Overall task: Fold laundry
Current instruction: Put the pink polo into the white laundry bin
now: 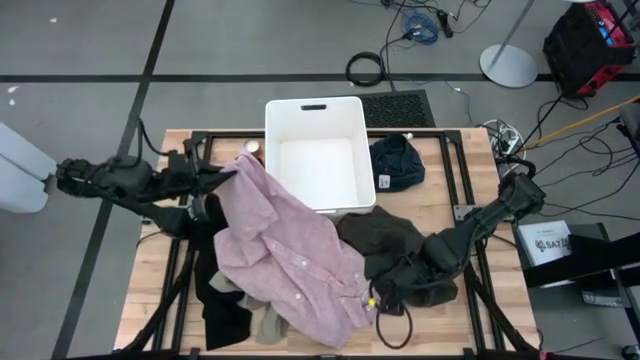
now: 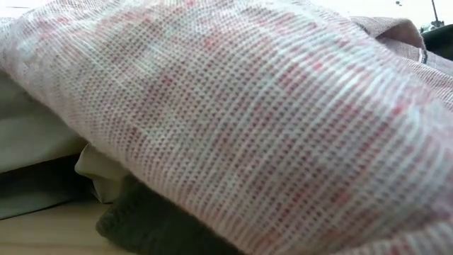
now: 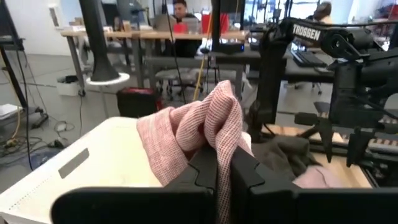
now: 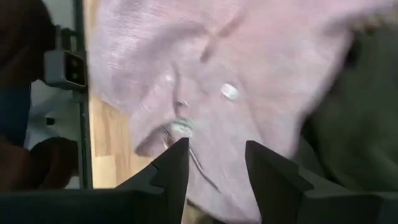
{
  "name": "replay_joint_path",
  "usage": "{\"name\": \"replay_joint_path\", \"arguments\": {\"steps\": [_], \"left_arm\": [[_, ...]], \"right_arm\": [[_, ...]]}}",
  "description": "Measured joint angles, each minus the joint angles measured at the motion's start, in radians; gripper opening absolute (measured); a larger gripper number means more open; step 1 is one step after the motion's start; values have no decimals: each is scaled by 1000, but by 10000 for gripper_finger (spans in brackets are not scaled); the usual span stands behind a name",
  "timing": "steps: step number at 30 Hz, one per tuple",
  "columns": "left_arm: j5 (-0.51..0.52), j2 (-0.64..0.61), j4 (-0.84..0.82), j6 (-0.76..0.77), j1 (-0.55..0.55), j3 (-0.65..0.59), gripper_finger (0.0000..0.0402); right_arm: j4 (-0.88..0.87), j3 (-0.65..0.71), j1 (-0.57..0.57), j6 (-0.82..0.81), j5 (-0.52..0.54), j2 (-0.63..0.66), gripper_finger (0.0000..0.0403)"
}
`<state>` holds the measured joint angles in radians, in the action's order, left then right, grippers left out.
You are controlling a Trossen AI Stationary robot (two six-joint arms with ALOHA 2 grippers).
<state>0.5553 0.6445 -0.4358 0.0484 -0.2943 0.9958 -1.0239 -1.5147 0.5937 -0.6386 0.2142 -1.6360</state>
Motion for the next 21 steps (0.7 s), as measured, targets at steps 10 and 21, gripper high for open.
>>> {"name": "replay_joint_path", "arguments": {"steps": [10, 21], "left_arm": [[-12, 29, -30, -10, 0, 1, 42], [-74, 96, -13, -82, -1, 1, 178]], "right_arm": [[28, 41, 50, 119, 35, 0, 146], [-108, 41, 161, -36, 219, -19, 145]]}}
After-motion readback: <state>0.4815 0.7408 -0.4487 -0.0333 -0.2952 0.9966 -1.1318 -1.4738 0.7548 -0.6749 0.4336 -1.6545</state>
